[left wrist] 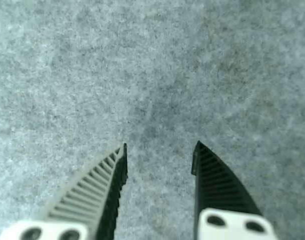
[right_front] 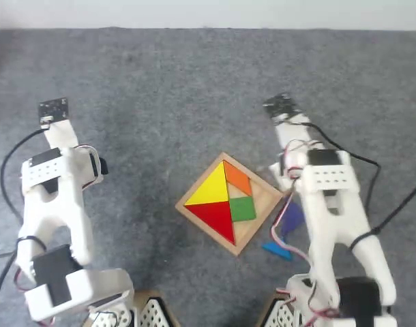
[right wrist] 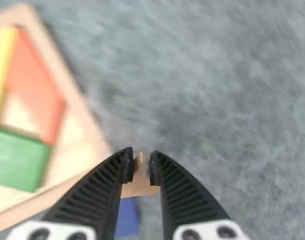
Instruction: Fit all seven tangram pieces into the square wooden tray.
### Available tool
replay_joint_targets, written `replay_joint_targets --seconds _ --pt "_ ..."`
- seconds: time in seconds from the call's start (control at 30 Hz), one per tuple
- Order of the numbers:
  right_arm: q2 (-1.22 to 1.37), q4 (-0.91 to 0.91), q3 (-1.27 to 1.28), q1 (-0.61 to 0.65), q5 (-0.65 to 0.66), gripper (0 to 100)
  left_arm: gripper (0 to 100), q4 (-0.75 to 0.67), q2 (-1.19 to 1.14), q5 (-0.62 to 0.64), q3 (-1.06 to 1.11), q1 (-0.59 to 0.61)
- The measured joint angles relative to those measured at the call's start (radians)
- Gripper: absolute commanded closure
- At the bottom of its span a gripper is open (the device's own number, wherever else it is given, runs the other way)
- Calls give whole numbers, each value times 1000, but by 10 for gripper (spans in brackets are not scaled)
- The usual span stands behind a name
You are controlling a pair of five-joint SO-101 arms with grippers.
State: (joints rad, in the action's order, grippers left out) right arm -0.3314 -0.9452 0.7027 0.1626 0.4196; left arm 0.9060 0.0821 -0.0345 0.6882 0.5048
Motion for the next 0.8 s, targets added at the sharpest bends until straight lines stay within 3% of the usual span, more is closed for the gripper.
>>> replay_joint_targets --seconds 0.3,0.47,0.6,0.8 --pt "-34 32 0 382 -126 991 794 0 0 0 0 0" --pt "64 109 0 516 -167 991 794 0 0 0 0 -6" --pt "98 114 0 514 -173 991 794 0 0 0 0 -5" --pt "20 46 0 396 -167 991 794 0 0 0 0 -5"
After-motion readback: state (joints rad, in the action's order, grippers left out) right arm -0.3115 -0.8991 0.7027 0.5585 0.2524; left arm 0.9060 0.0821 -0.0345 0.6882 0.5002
